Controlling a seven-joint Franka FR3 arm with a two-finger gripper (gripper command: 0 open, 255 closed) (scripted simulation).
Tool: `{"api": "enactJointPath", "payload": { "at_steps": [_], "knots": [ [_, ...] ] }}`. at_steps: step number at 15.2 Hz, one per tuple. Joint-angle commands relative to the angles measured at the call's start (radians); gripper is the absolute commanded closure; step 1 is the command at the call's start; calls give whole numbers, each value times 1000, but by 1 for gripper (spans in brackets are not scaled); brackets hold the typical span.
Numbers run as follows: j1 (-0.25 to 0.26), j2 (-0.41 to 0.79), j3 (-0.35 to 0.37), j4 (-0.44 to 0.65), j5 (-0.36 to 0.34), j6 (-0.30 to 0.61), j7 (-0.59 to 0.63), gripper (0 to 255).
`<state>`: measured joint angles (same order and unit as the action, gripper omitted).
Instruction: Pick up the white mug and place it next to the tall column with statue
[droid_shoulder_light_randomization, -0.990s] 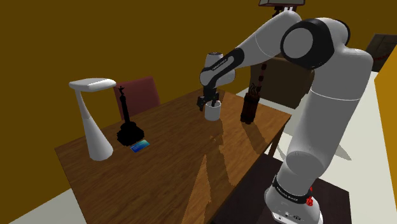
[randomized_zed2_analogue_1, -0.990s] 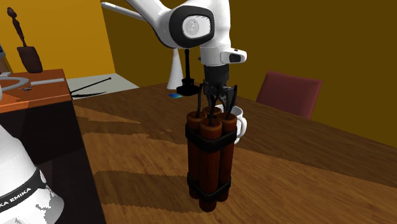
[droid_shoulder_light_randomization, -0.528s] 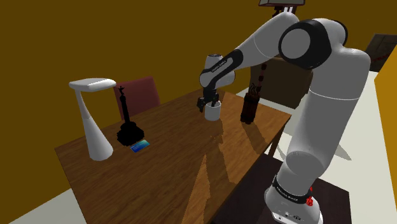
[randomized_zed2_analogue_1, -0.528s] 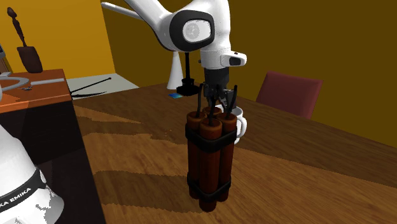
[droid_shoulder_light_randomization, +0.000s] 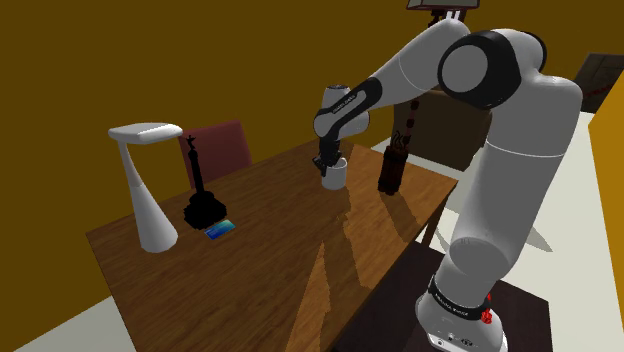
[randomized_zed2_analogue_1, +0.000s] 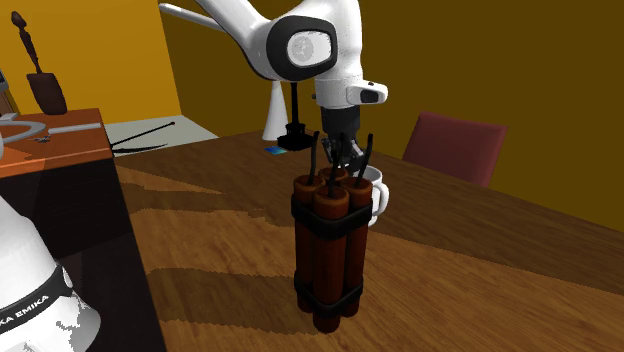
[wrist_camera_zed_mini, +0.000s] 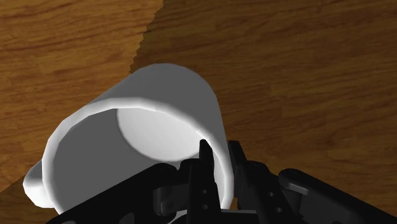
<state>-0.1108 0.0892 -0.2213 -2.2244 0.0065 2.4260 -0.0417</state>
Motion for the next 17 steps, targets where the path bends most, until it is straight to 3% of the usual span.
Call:
{"api": "enactJointPath", "payload": {
  "at_steps": [1,4,17],
  "knots": [
    [0,0,0,0,0,0,0,255],
    [0,0,0,0,0,0,0,255],
    [3,-93,-1,78,-28,-169,18,255]
  ]
}}
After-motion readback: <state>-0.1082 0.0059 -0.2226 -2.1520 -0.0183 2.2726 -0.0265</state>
